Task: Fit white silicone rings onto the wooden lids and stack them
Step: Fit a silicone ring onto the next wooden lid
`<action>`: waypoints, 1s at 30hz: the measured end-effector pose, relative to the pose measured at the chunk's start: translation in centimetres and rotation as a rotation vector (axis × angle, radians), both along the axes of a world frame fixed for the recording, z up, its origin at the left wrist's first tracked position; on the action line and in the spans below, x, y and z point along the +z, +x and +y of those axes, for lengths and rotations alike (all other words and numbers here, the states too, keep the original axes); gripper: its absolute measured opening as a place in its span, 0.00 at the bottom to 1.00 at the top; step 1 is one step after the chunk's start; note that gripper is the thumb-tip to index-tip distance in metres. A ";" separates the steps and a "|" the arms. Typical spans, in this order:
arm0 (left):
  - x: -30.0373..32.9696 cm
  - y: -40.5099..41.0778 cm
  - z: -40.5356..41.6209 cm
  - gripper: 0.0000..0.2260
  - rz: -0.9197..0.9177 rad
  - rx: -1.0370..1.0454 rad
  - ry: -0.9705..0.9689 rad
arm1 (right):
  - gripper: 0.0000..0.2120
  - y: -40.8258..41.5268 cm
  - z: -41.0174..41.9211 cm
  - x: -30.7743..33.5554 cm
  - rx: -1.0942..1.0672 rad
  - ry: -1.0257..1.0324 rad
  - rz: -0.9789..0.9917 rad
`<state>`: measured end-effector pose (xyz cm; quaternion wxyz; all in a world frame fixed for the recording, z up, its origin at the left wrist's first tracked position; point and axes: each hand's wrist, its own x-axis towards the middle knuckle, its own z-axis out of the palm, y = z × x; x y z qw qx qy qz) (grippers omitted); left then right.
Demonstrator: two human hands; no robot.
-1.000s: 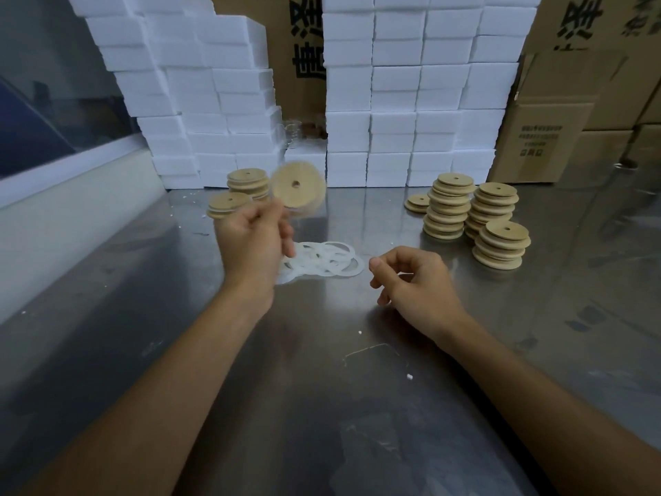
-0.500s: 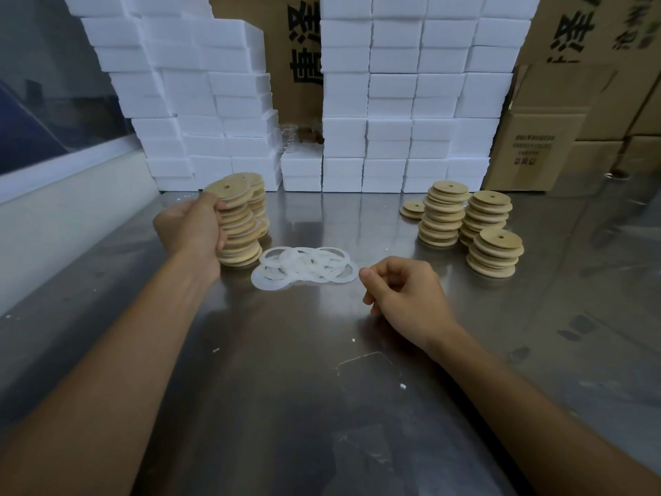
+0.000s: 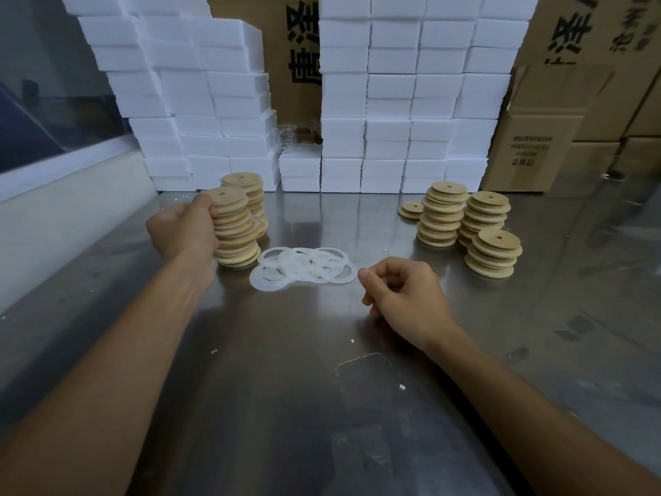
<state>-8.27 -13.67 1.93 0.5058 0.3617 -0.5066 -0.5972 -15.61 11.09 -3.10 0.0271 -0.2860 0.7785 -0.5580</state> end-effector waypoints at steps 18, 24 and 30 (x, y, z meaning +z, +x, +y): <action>-3.3 0.7 0.3 0.09 -0.041 -0.019 -0.027 | 0.09 -1.1 1.0 0.3 -0.146 -0.042 0.107; -4.1 0.9 0.0 0.09 -0.062 -0.048 -0.057 | 0.07 -3.2 3.2 1.2 -0.569 0.027 0.487; -4.5 1.1 0.2 0.05 -0.136 0.012 -0.111 | 0.23 -5.7 5.3 0.3 -0.704 0.350 0.360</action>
